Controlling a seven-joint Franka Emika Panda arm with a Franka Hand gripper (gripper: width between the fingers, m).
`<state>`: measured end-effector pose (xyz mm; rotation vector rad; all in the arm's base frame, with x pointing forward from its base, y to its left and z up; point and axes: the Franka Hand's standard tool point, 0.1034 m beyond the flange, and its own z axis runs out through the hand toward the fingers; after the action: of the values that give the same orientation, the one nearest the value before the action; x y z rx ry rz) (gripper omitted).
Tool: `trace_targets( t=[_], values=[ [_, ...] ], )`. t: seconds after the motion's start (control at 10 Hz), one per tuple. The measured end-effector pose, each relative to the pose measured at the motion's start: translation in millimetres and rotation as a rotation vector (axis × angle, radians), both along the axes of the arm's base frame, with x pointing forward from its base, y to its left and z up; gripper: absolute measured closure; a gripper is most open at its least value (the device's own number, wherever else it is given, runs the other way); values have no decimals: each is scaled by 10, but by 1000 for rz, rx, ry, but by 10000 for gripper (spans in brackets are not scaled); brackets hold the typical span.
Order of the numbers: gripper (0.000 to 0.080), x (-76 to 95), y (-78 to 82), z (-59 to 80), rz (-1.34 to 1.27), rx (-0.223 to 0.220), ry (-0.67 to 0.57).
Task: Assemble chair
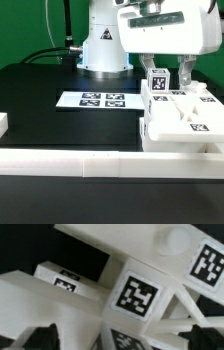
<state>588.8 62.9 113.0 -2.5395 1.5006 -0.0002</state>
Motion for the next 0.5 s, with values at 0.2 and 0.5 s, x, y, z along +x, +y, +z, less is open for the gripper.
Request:
trace_targets(
  t=[0.2,0.5],
  values=[
    [150,0,-5,-1,158,-16,-26],
    [150,-13,-145,48,567,-78,-15]
  ],
)
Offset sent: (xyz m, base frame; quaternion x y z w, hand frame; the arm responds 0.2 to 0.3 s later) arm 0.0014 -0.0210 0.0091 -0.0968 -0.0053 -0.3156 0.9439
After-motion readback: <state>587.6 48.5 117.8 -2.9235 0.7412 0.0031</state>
